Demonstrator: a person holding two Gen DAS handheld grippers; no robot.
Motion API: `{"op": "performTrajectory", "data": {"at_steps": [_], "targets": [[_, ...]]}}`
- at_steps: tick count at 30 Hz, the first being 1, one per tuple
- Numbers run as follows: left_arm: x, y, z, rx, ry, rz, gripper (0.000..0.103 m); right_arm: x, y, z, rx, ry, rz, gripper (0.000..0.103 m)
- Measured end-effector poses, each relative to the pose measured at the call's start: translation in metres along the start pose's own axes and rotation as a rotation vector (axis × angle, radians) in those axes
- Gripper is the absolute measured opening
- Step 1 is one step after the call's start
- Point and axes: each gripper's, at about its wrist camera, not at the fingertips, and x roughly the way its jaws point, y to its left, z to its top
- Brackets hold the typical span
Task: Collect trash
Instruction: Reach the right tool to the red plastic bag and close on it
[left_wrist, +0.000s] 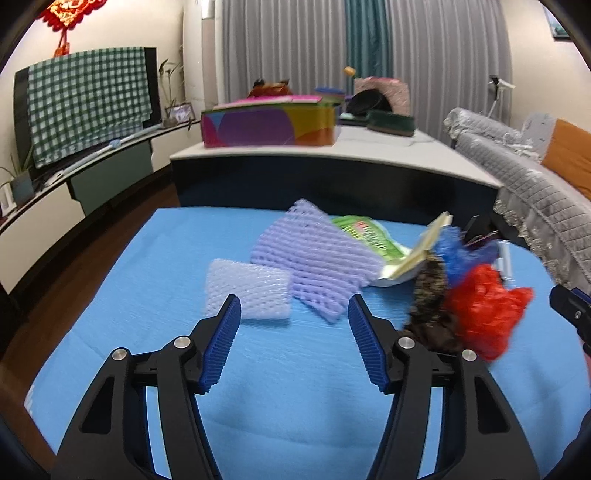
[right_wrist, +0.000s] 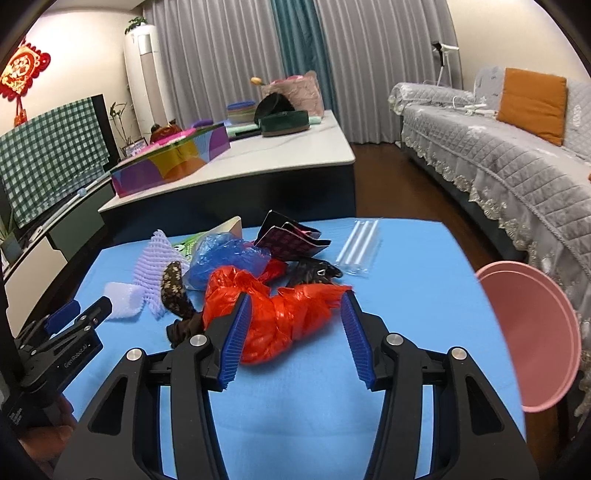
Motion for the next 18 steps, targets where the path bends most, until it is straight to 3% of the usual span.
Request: {"op": "performTrajectory", "data": {"at_steps": [8, 12, 18], "targets": [[0.041, 0.004, 0.006, -0.013, 0.083, 0.06, 0.06, 0.045, -0.019, 0.002, 0.078, 0.102, 0.006, 0.053], [0.058, 0.006, 0.008, -0.027, 0.113, 0.088, 0.06, 0.051, -0.018, -0.001, 0.069, 0.115, 0.033, 0.042], [0.07, 0.009, 0.011, -0.046, 0.153, 0.133, 0.055, 0.054, -0.015, 0.001, 0.049, 0.114, 0.066, 0.016]]}}
